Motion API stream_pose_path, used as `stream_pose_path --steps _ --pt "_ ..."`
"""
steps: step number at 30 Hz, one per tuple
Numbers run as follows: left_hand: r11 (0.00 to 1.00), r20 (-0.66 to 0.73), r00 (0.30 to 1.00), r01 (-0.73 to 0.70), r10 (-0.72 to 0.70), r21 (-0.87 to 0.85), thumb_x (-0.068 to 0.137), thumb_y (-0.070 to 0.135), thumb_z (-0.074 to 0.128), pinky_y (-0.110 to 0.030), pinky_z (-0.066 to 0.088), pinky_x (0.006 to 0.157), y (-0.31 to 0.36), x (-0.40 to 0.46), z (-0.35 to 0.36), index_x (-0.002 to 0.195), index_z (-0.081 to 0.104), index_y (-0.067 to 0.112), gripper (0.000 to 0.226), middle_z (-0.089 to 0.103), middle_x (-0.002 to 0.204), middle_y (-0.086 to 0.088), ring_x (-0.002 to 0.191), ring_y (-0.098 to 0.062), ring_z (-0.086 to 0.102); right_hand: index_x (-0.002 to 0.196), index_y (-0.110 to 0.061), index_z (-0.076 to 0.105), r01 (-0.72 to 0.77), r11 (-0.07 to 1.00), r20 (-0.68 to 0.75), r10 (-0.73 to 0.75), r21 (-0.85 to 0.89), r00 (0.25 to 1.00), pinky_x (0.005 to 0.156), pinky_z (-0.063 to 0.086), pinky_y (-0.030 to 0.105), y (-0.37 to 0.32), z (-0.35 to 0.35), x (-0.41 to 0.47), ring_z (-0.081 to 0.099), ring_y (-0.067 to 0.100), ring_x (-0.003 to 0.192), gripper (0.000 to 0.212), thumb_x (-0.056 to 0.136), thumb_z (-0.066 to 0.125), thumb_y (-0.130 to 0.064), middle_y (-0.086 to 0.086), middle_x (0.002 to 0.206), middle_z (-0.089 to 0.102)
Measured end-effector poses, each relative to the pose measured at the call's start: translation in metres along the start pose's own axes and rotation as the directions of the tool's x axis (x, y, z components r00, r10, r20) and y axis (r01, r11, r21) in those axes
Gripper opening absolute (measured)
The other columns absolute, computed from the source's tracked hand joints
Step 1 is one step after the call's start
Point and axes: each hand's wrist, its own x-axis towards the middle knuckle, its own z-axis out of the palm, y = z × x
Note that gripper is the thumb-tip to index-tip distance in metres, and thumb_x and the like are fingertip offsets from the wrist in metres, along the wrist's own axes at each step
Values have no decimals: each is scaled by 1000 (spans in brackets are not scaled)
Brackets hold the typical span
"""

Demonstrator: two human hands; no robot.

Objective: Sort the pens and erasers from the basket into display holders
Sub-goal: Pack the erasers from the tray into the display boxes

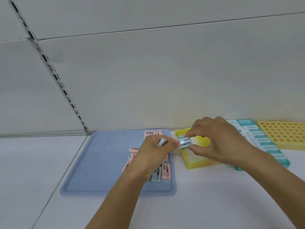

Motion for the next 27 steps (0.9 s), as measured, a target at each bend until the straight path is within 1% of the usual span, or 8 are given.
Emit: stream_pose_path --steps 3,5,10,13,19,22,24,27 --pt "988 -101 987 115 -125 -100 91 35 61 -18 30 40 0 0 1 84 64 18 19 43 59 10 40 -4 35 93 -34 72 -25 990 35 30 -138 999 72 29 30 12 9 -1 57 15 82 34 78 49 -54 -13 85 62" --pt "932 -86 975 169 -207 -320 95 26 51 -20 25 39 2 0 -1 88 61 13 18 43 65 4 47 -8 31 106 -36 69 -69 981 125 92 -179 988 76 27 30 17 13 -1 52 13 94 31 86 53 -53 -13 93 60" --pt "896 -81 989 74 -121 -437 98 4 39 -25 38 48 1 -6 0 114 64 10 30 61 65 -2 65 -19 51 119 -40 63 -81 957 242 151 -277 958 83 28 29 12 22 6 46 11 105 35 92 48 -55 -12 101 56" --pt "876 -75 995 20 -64 -482 98 1 47 -27 56 63 2 -10 1 116 62 7 24 73 90 -9 84 -23 72 119 -42 63 -100 940 253 188 -327 949 83 27 30 11 27 8 47 13 105 36 91 47 -58 -12 95 54" --pt "815 -92 995 -27 -33 -579 95 -3 52 -29 60 74 2 -13 2 118 61 7 26 73 102 -16 93 -27 73 124 -43 60 -80 913 258 196 -400 946 80 25 30 11 29 5 47 15 107 39 93 43 -58 -10 104 59" --pt "841 -108 994 -37 -26 -540 95 -2 53 -28 60 66 2 -13 3 118 61 8 26 75 94 -12 90 -26 73 116 -38 65 -121 967 91 144 -225 985 82 32 32 14 31 2 53 17 98 30 94 50 -51 -10 92 60" --pt "893 -126 992 -55 -2 -448 95 0 53 -26 55 59 4 -13 4 120 60 13 29 75 88 -7 85 -23 74 115 -35 67 -149 984 -80 157 98 984 80 37 29 7 24 1 54 10 85 24 94 57 -40 -14 82 58" --pt "976 -139 986 -116 91 -182 95 7 56 -22 47 52 8 -12 6 125 53 20 33 74 80 2 69 -9 71 113 -39 66 -191 838 -13 230 511 973 71 40 10 -16 3 9 57 1 76 21 95 55 -34 -15 79 63"
